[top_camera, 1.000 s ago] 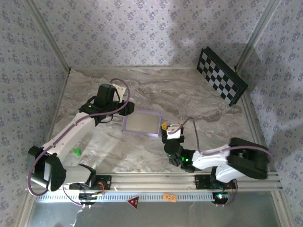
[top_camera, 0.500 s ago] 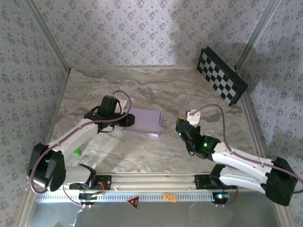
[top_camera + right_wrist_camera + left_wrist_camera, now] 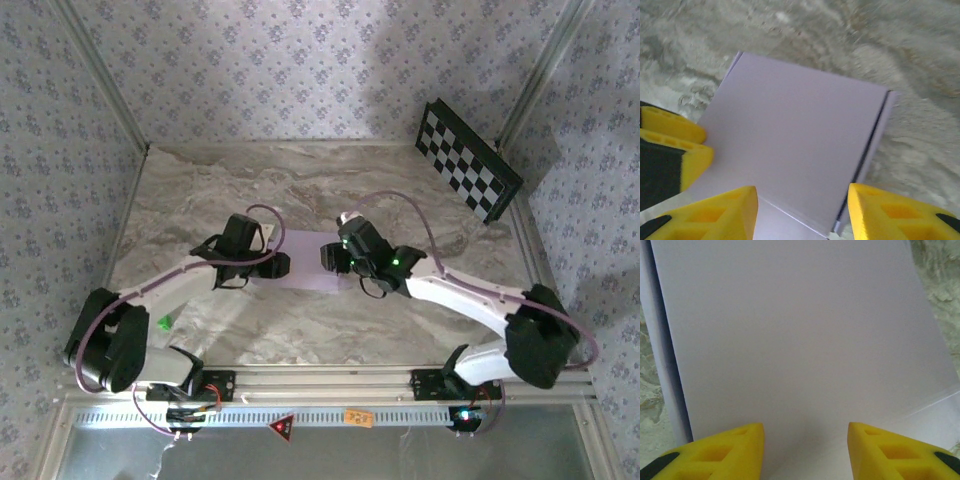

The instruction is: Fold the paper box

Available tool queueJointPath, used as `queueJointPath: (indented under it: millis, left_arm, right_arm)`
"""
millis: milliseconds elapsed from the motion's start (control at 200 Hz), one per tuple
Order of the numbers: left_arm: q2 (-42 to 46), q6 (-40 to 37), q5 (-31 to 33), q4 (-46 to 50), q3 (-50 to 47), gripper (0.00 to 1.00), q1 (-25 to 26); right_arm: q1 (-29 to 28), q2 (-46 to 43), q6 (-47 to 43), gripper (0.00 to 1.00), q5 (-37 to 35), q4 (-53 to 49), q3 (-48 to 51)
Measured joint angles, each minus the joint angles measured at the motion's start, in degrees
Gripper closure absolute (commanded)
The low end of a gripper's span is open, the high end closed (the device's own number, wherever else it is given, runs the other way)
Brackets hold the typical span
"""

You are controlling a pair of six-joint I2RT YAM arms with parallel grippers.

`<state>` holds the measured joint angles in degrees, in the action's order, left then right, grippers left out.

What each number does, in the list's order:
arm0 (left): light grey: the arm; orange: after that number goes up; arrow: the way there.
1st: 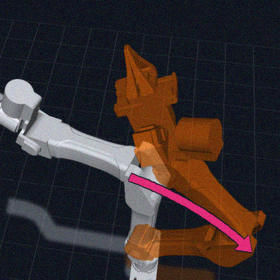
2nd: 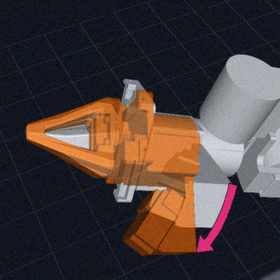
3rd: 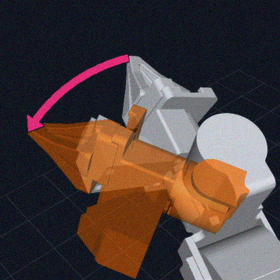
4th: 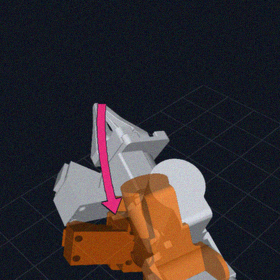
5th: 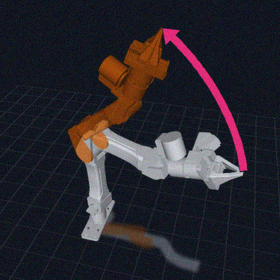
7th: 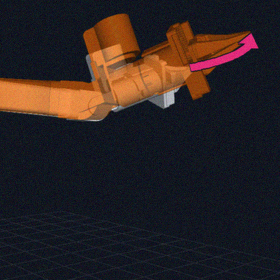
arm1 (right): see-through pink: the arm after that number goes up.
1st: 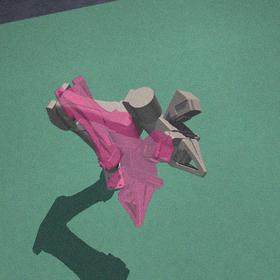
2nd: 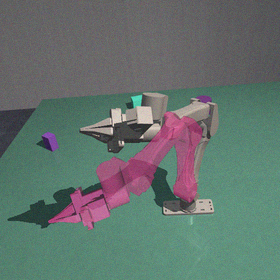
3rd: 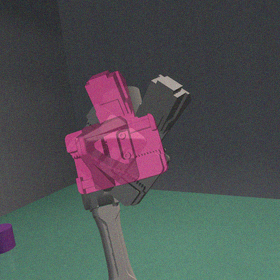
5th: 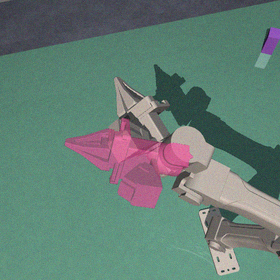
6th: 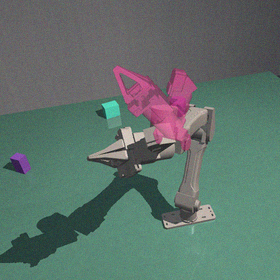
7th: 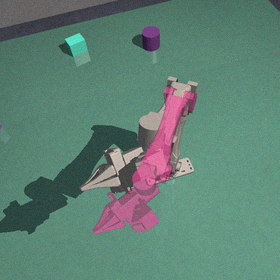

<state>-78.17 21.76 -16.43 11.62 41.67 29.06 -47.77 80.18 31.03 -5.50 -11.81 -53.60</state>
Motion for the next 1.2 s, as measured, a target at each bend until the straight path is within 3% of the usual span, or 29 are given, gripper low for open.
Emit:
queueJointPath:
  millis: [375,680,980,1199]
  left_arm:
    - [-3.6,0.8,-0.5,-3.8,-0.7,0.52,0.0]
    - [-5.0,3.5,-0.8,-7.8,-0.9,0.55,-0.1]
    - [1.5,3.3,-0.5,-1.7,1.8,0.47,0.0]
    - [2.3,-0.2,3.0,1.5,5.3,0.47,-4.1]
  right_arm:
    - [4.4,14.4,-0.2,0.55,9.4,-2.6,-2.9]
    - [6.7,15.5,0.9,0.6,10.7,-2.4,-4.0]
    - [7.8,15.0,-0.5,0.52,12.3,-7.7,-6.5]
    - [11.5,15.0,-1.9,0.49,13.2,-10.8,-8.3]
